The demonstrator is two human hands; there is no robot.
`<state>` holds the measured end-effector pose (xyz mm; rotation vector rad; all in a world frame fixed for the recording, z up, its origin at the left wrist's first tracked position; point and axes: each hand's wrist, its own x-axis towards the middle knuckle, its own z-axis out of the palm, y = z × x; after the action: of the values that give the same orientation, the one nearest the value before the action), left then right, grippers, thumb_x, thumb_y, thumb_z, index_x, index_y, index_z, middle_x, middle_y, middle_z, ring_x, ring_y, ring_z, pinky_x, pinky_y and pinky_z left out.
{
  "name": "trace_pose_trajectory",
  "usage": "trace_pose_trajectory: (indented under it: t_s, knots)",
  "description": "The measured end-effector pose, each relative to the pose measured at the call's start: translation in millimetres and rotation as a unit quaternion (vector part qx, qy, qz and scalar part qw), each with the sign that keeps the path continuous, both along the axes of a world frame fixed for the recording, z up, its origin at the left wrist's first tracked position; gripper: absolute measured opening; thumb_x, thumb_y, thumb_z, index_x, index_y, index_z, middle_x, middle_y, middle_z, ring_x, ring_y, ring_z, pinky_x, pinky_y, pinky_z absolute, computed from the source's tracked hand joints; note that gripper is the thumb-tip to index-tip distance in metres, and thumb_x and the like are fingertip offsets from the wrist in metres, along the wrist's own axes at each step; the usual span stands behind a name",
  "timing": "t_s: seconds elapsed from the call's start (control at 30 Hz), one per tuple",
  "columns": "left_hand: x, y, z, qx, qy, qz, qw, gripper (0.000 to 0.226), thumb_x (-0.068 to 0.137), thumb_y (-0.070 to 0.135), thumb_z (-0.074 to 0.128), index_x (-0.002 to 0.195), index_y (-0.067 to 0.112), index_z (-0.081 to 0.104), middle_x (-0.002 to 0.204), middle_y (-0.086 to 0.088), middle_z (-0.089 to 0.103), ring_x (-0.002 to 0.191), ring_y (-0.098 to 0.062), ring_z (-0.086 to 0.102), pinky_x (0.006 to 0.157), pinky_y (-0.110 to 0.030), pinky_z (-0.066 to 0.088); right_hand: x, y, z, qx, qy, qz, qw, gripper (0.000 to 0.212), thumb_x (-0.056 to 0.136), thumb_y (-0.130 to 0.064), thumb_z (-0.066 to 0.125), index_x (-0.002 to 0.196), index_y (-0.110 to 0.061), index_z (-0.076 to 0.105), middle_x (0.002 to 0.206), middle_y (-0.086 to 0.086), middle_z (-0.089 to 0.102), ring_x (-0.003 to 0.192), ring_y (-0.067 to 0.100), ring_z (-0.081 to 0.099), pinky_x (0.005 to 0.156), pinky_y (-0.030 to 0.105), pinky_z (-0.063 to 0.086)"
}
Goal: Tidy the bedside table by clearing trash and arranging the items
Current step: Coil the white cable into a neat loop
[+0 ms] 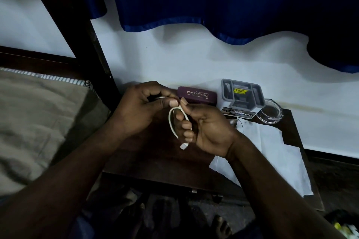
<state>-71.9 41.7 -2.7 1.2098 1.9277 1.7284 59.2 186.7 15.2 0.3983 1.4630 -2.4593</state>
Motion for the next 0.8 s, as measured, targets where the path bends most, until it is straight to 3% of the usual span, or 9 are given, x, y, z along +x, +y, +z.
trace_pose_trajectory:
  t_s: [0.1, 0.2, 0.33, 0.5, 0.63, 0.8]
  knots:
    - [0, 3, -4, 0.017, -0.062, -0.061, 0.996, 0.013, 0.091, 0.020, 0.071, 0.091, 0.010, 0.079, 0.091, 0.000, 0.078, 0.085, -0.013, 0.070, 0.079, -0.026, 0.054, 2, 2, 3, -0.096, -0.005, 0.048, 0.994, 0.041, 0.105, -0.041, 0.038, 0.075, -0.015, 0.048, 0.058, -0.006, 0.036, 0.049, 0.007, 0.032, 0.050, 0.022, 0.024]
    - [5, 3, -9, 0.005, -0.160, -0.077, 0.984, 0.020, 0.091, 0.034, 0.068, 0.089, 0.016, 0.078, 0.085, -0.009, 0.070, 0.079, -0.022, 0.058, 0.073, -0.031, 0.048, 3, 3, 5, -0.171, 0.012, 0.075, 0.982, 0.040, 0.105, -0.041, 0.036, 0.075, -0.016, 0.045, 0.058, -0.007, 0.036, 0.049, 0.006, 0.030, 0.050, 0.021, 0.022]
    - [10, 7, -11, 0.010, -0.234, -0.070, 0.970, 0.016, 0.091, 0.034, 0.069, 0.088, 0.021, 0.078, 0.079, 0.001, 0.071, 0.071, -0.009, 0.062, 0.064, -0.024, 0.052, 1, 5, 3, -0.215, 0.027, 0.048, 0.975, 0.041, 0.106, -0.040, 0.034, 0.076, -0.016, 0.046, 0.058, -0.006, 0.037, 0.051, 0.008, 0.025, 0.050, 0.022, 0.026]
    - [5, 4, -8, 0.007, -0.254, -0.025, 0.967, 0.023, 0.091, 0.033, 0.070, 0.089, 0.011, 0.077, 0.079, -0.013, 0.071, 0.074, -0.030, 0.058, 0.064, -0.033, 0.048, -2, 8, -4, -0.090, 0.035, -0.007, 0.995, 0.025, 0.094, -0.031, 0.061, 0.082, -0.010, 0.068, 0.065, -0.001, 0.053, 0.055, 0.010, 0.049, 0.055, 0.021, 0.040]
    - [5, 6, -7, 0.017, -0.236, 0.006, 0.972, 0.030, 0.092, 0.029, 0.067, 0.084, 0.001, 0.070, 0.076, -0.015, 0.067, 0.064, -0.025, 0.060, 0.061, -0.032, 0.048, -3, 2, -10, 0.047, 0.015, -0.003, 0.999, 0.038, 0.096, -0.036, 0.056, 0.091, -0.003, 0.074, 0.064, 0.003, 0.054, 0.054, 0.014, 0.049, 0.054, 0.023, 0.042]
    - [8, 8, -7, 0.037, -0.230, 0.024, 0.972, 0.029, 0.095, 0.027, 0.065, 0.088, -0.001, 0.069, 0.083, -0.022, 0.069, 0.072, -0.035, 0.064, 0.070, -0.042, 0.052, -3, 2, -11, 0.057, 0.026, -0.017, 0.998, 0.046, 0.104, -0.033, 0.047, 0.103, 0.005, 0.073, 0.062, 0.003, 0.050, 0.054, 0.012, 0.043, 0.052, 0.022, 0.036]
